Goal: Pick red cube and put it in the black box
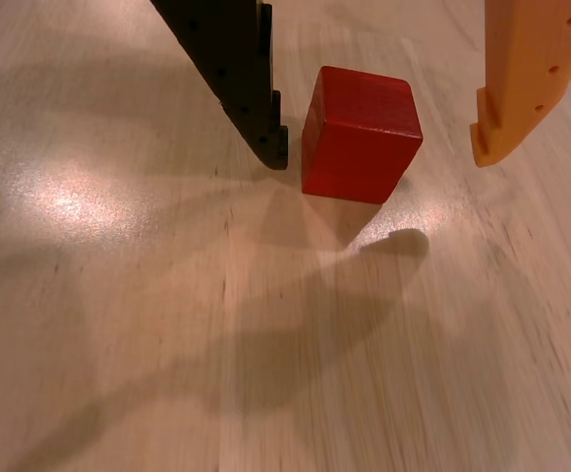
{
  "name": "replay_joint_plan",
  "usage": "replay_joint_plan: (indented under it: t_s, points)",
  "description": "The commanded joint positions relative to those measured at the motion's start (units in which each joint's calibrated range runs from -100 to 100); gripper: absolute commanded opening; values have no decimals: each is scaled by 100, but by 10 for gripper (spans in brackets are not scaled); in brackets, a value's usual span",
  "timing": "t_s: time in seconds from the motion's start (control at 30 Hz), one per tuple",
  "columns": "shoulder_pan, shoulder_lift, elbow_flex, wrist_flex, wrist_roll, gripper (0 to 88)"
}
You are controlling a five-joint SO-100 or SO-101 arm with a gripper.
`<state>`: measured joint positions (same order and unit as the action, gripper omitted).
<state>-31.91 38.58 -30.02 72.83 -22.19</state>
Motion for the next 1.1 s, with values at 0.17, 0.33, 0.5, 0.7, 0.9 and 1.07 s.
replay_joint_plan:
  t_s: [0.17,0.33,0.5,0.7,0.9,1.07]
  points:
    - [-582,-333,-799,-10,-28,302]
    - [-590,-333,-799,-10,-34,301]
    - [-620,-333,-799,-26,-34,301]
    - [-728,-333,-799,-51,-34,301]
    - [-751,-333,-808,-75,-40,301]
    - [-735,-291,-808,-51,-40,298]
